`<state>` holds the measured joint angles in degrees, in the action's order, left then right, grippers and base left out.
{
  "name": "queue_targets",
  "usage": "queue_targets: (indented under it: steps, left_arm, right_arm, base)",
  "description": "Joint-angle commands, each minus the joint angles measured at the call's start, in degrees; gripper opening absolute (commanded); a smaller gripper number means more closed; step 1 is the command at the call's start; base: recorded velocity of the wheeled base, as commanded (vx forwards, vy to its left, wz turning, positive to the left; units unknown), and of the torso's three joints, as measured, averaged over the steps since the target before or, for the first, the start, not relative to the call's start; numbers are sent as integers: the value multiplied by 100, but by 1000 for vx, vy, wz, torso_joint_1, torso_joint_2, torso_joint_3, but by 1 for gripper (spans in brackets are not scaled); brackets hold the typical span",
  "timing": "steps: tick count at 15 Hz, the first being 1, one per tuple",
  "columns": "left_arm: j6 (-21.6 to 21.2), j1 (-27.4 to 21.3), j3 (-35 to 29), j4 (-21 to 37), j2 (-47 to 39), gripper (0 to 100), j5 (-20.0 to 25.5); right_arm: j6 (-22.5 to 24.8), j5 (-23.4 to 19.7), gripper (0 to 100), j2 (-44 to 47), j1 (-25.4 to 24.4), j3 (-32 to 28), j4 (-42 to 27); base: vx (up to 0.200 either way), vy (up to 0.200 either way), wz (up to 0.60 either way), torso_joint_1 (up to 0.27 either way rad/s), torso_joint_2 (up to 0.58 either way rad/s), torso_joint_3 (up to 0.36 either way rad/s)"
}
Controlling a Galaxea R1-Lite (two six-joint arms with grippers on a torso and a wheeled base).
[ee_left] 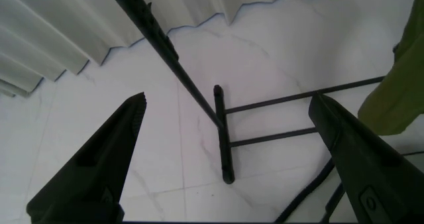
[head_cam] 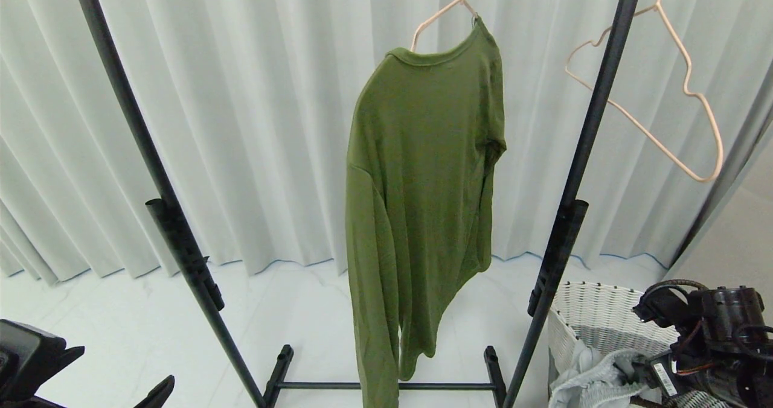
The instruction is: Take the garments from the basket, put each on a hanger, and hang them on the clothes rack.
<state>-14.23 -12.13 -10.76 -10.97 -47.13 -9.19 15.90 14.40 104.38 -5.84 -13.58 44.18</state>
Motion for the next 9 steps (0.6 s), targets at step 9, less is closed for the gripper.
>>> queue_targets:
  steps: [9]
  left_arm:
    - [-309, 0, 285, -10, 239, 100, -4]
  right_arm:
    - [335, 283, 0, -1692, -357, -391, -498]
  base:
    - [0, 0, 0, 0, 0, 0]
